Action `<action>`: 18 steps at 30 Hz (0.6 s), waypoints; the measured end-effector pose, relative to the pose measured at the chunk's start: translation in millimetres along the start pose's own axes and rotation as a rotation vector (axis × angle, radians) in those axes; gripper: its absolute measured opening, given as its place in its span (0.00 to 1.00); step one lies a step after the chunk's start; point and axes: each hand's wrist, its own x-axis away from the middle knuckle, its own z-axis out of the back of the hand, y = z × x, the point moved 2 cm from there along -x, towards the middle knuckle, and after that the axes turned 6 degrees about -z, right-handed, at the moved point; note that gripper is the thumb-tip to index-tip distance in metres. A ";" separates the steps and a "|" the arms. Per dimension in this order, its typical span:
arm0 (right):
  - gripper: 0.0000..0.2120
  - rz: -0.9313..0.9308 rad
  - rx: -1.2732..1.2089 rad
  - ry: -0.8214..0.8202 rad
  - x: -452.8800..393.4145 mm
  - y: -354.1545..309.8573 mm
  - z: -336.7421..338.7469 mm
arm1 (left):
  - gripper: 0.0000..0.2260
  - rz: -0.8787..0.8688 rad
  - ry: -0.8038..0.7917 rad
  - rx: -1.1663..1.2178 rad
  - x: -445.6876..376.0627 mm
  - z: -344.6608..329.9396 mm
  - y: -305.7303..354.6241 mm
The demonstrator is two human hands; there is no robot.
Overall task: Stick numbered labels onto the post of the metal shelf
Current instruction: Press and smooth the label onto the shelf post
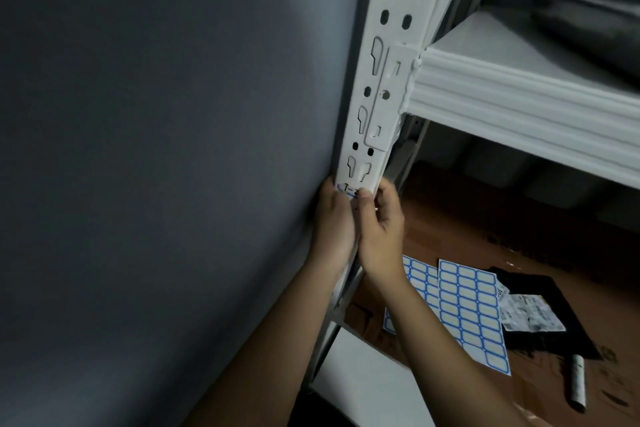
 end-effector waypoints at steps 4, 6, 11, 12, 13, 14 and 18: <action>0.07 0.006 0.024 -0.021 -1.0 -1.2 0.7 | 0.19 0.004 -0.022 0.079 5.8 3.0 4.0; 0.07 0.000 0.036 -0.041 -1.1 -3.0 2.2 | 0.21 -0.016 -0.066 0.094 2.6 8.5 3.7; 0.09 -0.004 0.046 -0.106 0.0 -3.0 9.9 | 0.18 -0.153 -0.038 -0.041 14.3 14.3 2.3; 0.10 -0.008 0.045 -0.127 0.1 -2.8 12.0 | 0.17 -0.182 -0.026 -0.085 16.7 15.2 3.1; 0.10 -0.011 0.042 -0.147 0.1 -3.4 14.0 | 0.17 -0.214 -0.024 -0.123 17.6 16.0 3.4; 0.11 -0.013 0.039 -0.167 0.1 -4.0 15.8 | 0.16 -0.232 -0.026 -0.156 16.7 17.2 2.3; 0.13 -0.024 0.050 -0.213 1.3 -8.1 19.8 | 0.15 -0.234 -0.043 -0.173 11.0 20.2 -4.3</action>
